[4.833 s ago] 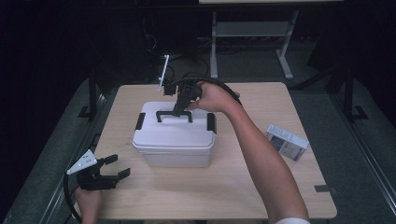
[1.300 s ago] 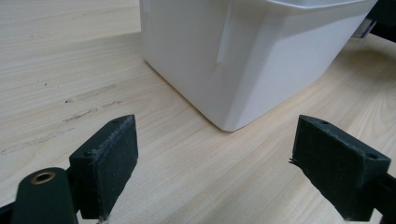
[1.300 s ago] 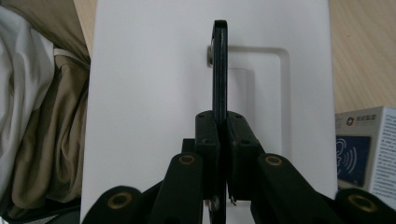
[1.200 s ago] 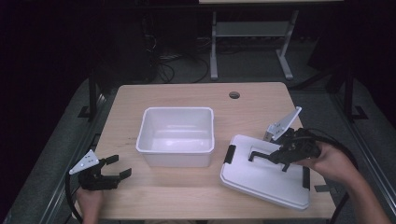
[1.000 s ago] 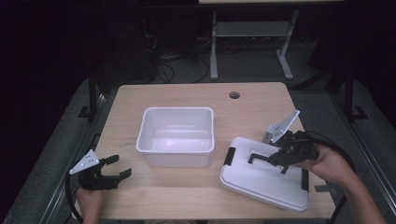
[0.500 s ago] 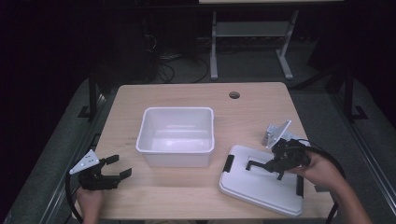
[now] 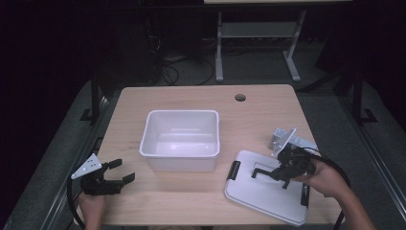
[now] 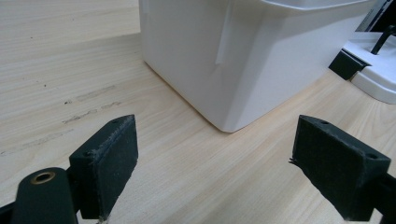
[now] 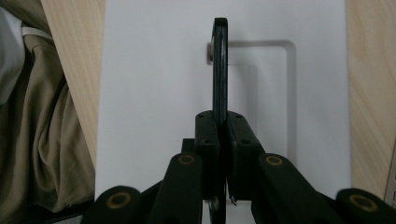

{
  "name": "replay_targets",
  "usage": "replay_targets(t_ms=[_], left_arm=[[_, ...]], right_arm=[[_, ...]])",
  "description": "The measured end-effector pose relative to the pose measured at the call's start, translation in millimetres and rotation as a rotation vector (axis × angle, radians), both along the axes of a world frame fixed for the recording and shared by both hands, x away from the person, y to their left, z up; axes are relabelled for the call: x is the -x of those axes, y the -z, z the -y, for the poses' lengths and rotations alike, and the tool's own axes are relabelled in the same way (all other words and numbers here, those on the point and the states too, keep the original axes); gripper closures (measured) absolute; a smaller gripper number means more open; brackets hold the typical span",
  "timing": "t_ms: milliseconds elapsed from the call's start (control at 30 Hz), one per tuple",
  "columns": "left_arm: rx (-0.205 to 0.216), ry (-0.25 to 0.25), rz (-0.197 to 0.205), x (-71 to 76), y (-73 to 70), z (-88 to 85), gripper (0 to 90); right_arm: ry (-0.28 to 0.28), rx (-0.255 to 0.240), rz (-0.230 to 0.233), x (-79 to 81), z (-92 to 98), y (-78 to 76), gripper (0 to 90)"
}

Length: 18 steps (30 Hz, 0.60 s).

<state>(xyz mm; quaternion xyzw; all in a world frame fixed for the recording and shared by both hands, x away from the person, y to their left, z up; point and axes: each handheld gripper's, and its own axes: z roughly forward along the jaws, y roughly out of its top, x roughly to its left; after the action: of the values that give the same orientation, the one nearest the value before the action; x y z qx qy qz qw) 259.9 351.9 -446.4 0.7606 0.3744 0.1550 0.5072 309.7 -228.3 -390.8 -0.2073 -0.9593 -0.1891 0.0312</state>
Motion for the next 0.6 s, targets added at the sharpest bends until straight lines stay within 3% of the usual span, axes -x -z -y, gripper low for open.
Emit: replay_targets(t_ms=[267, 600], left_arm=[[-0.001, 0.0, 0.0, -0.2, -0.1, 0.1, 13.4], [-0.001, 0.002, 0.001, -0.5, -0.1, 0.3, 13.4]], right_arm=[[0.007, -0.002, -0.011, -0.6, -0.1, 0.4, 83.0], [0.011, -0.006, 0.002, -0.4, 1.0, -4.7, 73.6]])
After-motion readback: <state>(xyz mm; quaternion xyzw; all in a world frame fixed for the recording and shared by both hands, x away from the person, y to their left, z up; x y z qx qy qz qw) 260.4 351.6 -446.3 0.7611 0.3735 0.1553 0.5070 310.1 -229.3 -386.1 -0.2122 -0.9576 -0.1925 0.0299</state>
